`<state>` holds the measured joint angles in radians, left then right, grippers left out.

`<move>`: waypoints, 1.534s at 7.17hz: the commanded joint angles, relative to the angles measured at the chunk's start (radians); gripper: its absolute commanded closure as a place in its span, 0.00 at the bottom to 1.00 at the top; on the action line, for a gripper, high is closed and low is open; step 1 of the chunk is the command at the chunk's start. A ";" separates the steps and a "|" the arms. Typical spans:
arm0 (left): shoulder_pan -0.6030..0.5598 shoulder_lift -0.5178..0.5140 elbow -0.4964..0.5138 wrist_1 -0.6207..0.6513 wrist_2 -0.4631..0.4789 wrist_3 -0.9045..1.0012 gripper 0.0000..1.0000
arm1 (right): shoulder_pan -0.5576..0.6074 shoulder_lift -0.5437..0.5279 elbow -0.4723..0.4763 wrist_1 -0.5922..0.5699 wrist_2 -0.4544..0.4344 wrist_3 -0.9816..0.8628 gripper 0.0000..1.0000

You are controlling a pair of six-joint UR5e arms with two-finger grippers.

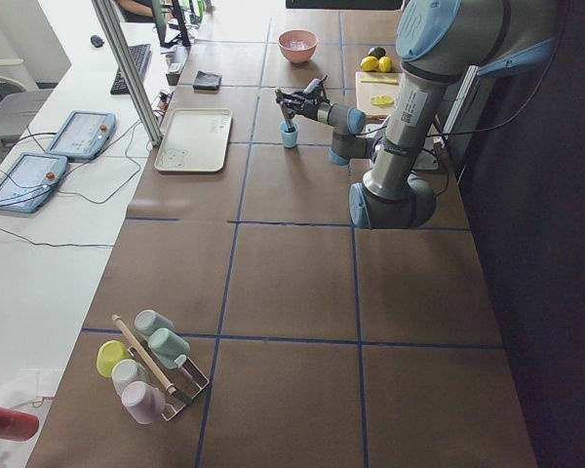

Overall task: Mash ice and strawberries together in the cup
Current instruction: 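Lift the muddler out of the cup and carry it back with the left gripper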

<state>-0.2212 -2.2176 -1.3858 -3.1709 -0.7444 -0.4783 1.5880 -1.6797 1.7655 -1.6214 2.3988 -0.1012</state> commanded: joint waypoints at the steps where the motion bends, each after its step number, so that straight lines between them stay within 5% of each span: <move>1: -0.006 0.006 -0.047 0.002 -0.009 0.009 1.00 | 0.001 -0.002 0.000 0.000 0.000 -0.002 0.01; 4: -0.024 0.047 -0.201 0.023 -0.024 0.015 1.00 | 0.000 -0.009 0.000 0.000 -0.003 -0.002 0.01; 7: -0.078 0.101 -0.436 0.199 -0.114 -0.006 1.00 | 0.000 -0.008 0.002 0.000 -0.003 -0.002 0.01; 11: -0.404 0.225 -0.433 0.385 -0.556 -0.543 1.00 | 0.000 -0.002 0.006 0.000 0.006 0.009 0.01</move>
<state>-0.5103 -2.0461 -1.8190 -2.8299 -1.1364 -0.8688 1.5882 -1.6813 1.7696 -1.6215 2.4030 -0.0964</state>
